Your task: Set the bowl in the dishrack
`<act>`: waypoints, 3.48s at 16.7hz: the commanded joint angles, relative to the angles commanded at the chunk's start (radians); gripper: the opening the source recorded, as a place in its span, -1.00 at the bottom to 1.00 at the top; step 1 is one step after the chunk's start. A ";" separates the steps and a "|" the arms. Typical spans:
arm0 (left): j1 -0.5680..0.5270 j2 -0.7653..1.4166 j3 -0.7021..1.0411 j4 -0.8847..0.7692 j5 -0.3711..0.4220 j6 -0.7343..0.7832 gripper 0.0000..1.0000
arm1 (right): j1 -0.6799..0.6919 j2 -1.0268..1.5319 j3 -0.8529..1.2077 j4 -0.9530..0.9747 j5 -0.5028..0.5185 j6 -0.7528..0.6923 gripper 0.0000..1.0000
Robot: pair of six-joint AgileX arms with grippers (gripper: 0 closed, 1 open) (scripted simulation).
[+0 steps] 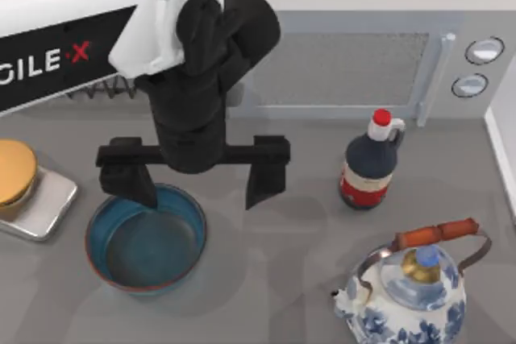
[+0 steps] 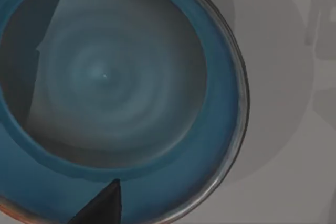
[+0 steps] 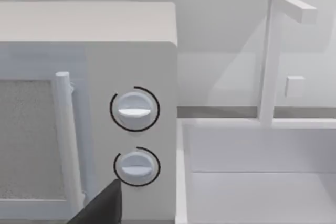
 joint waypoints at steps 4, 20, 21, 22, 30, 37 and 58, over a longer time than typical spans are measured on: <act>0.000 0.052 -0.119 0.187 0.000 0.001 1.00 | 0.000 0.000 0.000 0.000 0.000 0.000 1.00; -0.001 0.101 -0.229 0.335 0.001 0.001 -0.21 | 0.000 0.000 0.000 0.000 0.000 0.000 1.00; -0.001 0.101 -0.229 0.335 0.001 0.001 -0.36 | 0.000 0.000 0.000 0.000 0.000 0.000 1.00; -0.001 0.101 -0.229 0.335 0.001 0.001 -0.51 | 0.000 0.000 0.000 0.000 0.000 0.000 1.00; -0.001 0.101 -0.229 0.335 0.001 0.001 -1.00 | 0.000 0.000 0.000 0.000 0.000 0.000 1.00; -0.003 0.100 -0.192 0.298 0.001 -0.001 -1.00 | 0.000 0.000 0.000 0.000 0.000 0.000 1.00; 0.018 0.000 0.467 -0.421 0.006 0.013 -1.00 | 0.000 0.000 0.000 0.000 0.000 0.000 1.00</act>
